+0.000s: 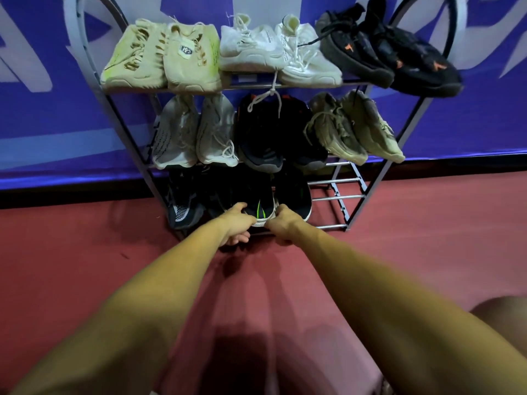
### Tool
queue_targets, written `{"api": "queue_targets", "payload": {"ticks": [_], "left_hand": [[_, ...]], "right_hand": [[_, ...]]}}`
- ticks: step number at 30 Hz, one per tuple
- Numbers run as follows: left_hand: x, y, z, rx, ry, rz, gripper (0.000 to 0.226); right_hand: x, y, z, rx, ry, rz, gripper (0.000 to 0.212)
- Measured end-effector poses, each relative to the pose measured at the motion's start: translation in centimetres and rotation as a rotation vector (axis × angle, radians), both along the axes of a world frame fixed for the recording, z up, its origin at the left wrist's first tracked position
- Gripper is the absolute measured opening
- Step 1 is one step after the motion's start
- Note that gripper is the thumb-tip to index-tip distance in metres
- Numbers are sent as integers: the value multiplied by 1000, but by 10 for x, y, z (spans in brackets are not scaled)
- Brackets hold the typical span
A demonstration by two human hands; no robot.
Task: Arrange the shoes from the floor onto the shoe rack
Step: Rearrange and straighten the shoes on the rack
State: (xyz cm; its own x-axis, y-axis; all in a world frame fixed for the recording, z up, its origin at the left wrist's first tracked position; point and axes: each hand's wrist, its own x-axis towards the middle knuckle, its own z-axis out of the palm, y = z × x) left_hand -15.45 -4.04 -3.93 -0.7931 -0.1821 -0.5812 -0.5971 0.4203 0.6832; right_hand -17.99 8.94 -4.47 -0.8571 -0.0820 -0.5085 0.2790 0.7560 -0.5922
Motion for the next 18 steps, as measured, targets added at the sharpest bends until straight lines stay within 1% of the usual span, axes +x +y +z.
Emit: {"api": "queue_targets", "payload": {"ticks": [3, 6, 9, 12, 13, 15, 18], "left_hand": [[-10, 12, -6, 44, 1, 62, 63], [-21, 22, -11, 126, 7, 201, 60], [-25, 29, -17, 210, 24, 312, 47], [-26, 28, -22, 190, 84, 320, 39], [-26, 28, -22, 180, 101, 315, 39], [-27, 28, -17, 176, 125, 309, 42], [-26, 33, -5, 250, 138, 366, 40]], "right_hand": [[-5, 1, -7, -64, -2, -57, 60], [-5, 9, -5, 6, 28, -102, 58], [-12, 17, -5, 31, 14, -134, 63], [-15, 21, -3, 56, -11, -165, 63], [-15, 22, -1, 40, -21, -147, 59], [-15, 19, 4, -54, -24, -131, 47], [-17, 14, 12, -230, 18, -197, 36]]}}
